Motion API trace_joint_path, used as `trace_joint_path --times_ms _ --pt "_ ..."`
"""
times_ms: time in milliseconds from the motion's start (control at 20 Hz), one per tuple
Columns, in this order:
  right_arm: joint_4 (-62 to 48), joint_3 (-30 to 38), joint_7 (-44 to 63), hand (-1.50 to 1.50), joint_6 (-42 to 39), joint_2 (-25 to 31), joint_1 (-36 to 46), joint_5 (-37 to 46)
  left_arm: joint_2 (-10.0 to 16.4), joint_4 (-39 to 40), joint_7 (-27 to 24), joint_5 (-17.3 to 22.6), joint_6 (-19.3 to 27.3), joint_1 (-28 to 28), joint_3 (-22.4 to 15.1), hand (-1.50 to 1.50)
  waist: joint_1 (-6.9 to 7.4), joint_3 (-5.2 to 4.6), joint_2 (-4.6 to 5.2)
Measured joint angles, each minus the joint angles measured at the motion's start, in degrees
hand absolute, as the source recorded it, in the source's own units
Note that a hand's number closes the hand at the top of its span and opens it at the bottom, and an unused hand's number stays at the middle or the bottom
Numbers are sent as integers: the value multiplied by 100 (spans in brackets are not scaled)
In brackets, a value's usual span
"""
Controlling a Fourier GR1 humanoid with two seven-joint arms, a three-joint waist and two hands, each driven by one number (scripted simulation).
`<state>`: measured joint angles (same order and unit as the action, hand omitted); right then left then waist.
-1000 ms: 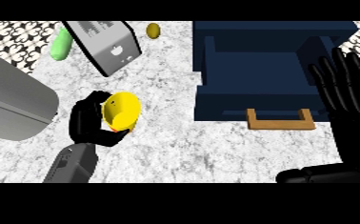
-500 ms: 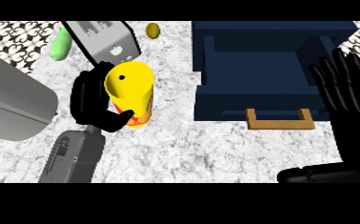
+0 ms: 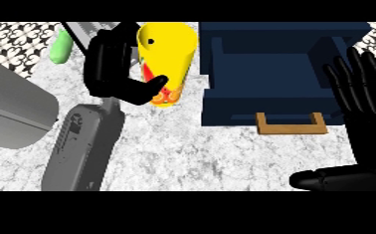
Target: Pick up the cup, place it into the drawer and close the drawer
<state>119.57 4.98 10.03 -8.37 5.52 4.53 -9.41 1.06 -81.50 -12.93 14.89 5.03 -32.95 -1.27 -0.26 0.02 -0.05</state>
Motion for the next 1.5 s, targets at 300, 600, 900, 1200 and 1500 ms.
trace_joint_path --times_ms 300,600,900,1200,1500 --pt "-115 21 -69 -150 -26 -3 50 -13 -10 622 187 -185 381 -910 -21 150 -18 0 8" --pt "-107 35 -161 -150 -71 -18 -109 -15 -75 1324 383 -276 641 -1732 -62 150 -39 0 10" --pt "-50 -40 -121 -150 -55 -36 -76 34 -98 2346 262 -198 1066 -2500 -318 150 -81 1 21" --pt "-106 25 -170 -150 -108 -5 -68 -32 -104 3441 -57 219 1385 -3179 -577 150 -140 0 34" --pt "-238 73 -70 -150 -46 40 240 -38 -105 4287 -406 826 1649 -3576 -1065 150 -197 1 49"
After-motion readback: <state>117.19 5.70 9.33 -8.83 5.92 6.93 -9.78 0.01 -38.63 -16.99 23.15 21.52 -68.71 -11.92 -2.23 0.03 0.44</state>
